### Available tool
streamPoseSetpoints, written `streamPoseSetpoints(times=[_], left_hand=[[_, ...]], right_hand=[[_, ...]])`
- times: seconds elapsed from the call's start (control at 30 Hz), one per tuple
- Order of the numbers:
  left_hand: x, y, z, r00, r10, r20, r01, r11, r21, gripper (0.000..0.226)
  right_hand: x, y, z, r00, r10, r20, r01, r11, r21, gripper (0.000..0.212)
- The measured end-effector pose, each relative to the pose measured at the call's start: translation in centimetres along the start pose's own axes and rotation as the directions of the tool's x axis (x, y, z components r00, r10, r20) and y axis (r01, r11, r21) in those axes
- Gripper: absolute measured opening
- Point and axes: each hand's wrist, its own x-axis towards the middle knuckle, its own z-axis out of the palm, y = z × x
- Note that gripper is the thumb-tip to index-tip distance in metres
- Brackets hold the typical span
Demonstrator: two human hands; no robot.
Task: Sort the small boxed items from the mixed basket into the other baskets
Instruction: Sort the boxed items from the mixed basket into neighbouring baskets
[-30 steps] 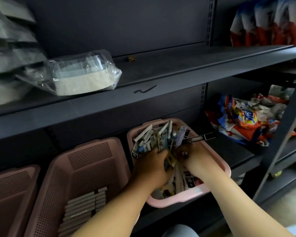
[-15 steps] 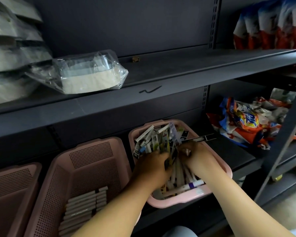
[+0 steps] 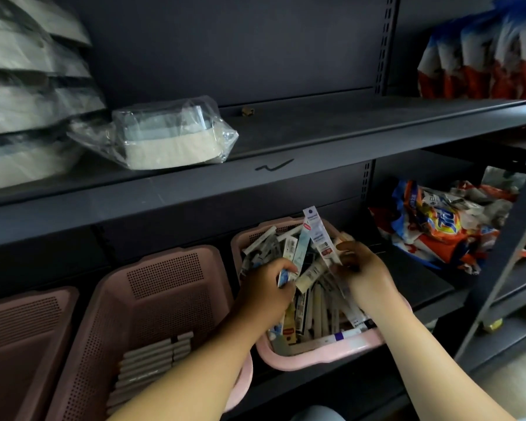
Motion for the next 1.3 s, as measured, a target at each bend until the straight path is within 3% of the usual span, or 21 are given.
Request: streamPoseSetpoints(times=[0.17,0.3,0.4,0.5,0.63,0.8,0.93,1.0,1.07,1.2,1.3], left_hand=[[0.3,-0.2,-0.8,0.998,-0.028,-0.051,0.018,0.981,-0.193,0.023],[0.1,0.0,-2.2,0.999,-0.006,-0.044,-0.007,0.959,-0.283,0.026],[-0.7,0.0,-3.6,0.999,0.025,-0.024,-0.031,0.949,-0.314,0.031],[-1.8,-0.7,-5.4,0.998,0.048,-0.039,-0.059,0.935,-0.349,0.028],[-3.9,-2.5,-9.8,0.998,-0.01,-0.067,-0.016,0.926,-0.376,0.05],[-7.6,-6.1,-17.5,0.982,-0.082,-0.168,0.024,0.946,-0.323,0.045],[-11.8,-9.5,-24.6,0.943,-0.136,-0.302,0.075,0.976,-0.205,0.027],[-14.5,-11.7,-28.4,0.902,-0.109,-0.418,0.093,0.994,-0.06,0.017],[-17.7,-13.8,-32.1,0.877,-0.095,-0.471,0.197,0.965,0.172,0.019],[-24.1,-19.2,-39.2,0.813,-0.179,-0.555,0.436,0.818,0.375,0.017],[-28.4,-22.9,-43.7,0.788,-0.256,-0.56,0.584,0.599,0.547,0.032]], right_hand=[[-0.7,-0.5,-0.4,0.999,0.024,-0.023,-0.016,0.957,0.289,0.028],[-1.2,-3.2,1.9,0.996,0.055,0.071,-0.077,0.932,0.353,0.018],[-2.8,-5.9,4.2,0.989,0.045,0.14,-0.111,0.853,0.51,0.011],[-3.8,-8.0,6.4,0.976,-0.003,0.218,-0.112,0.852,0.511,0.015],[-4.7,-10.5,9.4,0.963,0.011,0.268,-0.14,0.873,0.466,0.012],[-6.6,-14.1,14.4,0.943,-0.06,0.327,-0.111,0.87,0.48,0.012],[-9.1,-17.7,19.5,0.899,-0.105,0.424,-0.124,0.871,0.476,0.013],[-10.5,-19.4,22.2,0.872,-0.115,0.475,-0.129,0.884,0.45,0.007],[-12.1,-20.9,25.1,0.836,-0.152,0.527,-0.116,0.891,0.44,0.005],[-15.6,-23.4,30.8,0.75,-0.224,0.622,-0.058,0.915,0.4,0.006],[-18.1,-24.8,34.0,0.675,-0.278,0.683,0.009,0.929,0.37,0.016]])
